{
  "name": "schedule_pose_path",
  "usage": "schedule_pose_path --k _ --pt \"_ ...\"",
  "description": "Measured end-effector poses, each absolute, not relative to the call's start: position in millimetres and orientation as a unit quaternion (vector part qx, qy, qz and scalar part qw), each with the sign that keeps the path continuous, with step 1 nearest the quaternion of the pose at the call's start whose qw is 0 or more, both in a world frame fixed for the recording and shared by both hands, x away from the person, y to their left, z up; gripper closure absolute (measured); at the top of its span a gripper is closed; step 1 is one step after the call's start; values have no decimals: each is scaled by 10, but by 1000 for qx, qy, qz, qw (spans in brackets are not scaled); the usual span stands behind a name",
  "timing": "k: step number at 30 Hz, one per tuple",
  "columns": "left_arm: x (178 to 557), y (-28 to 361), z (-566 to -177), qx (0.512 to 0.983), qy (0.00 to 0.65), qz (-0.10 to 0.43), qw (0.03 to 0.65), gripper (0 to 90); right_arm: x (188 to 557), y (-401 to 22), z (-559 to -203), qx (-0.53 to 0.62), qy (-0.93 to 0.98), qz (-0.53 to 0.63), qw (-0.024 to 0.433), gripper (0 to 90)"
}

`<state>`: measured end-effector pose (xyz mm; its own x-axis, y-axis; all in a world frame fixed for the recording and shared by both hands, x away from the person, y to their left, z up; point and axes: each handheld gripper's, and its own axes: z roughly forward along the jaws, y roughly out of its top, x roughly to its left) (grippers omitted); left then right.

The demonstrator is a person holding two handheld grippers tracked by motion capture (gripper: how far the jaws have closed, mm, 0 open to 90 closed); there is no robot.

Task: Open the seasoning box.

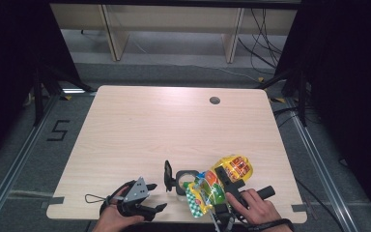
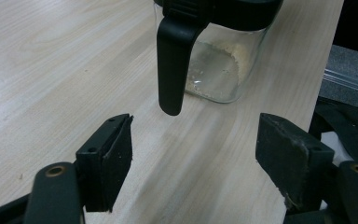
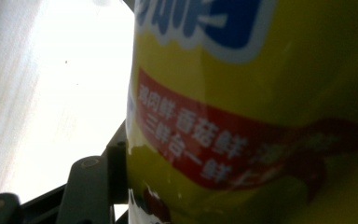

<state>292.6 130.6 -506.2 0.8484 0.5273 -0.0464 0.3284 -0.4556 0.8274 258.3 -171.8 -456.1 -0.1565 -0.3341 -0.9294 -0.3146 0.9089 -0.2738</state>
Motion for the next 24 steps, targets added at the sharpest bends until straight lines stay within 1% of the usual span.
schedule_pose_path --k 24 --pt "2926 1307 -5063 847 249 109 458 269 2562 -1695 -4537 -237 744 -20 624 419"
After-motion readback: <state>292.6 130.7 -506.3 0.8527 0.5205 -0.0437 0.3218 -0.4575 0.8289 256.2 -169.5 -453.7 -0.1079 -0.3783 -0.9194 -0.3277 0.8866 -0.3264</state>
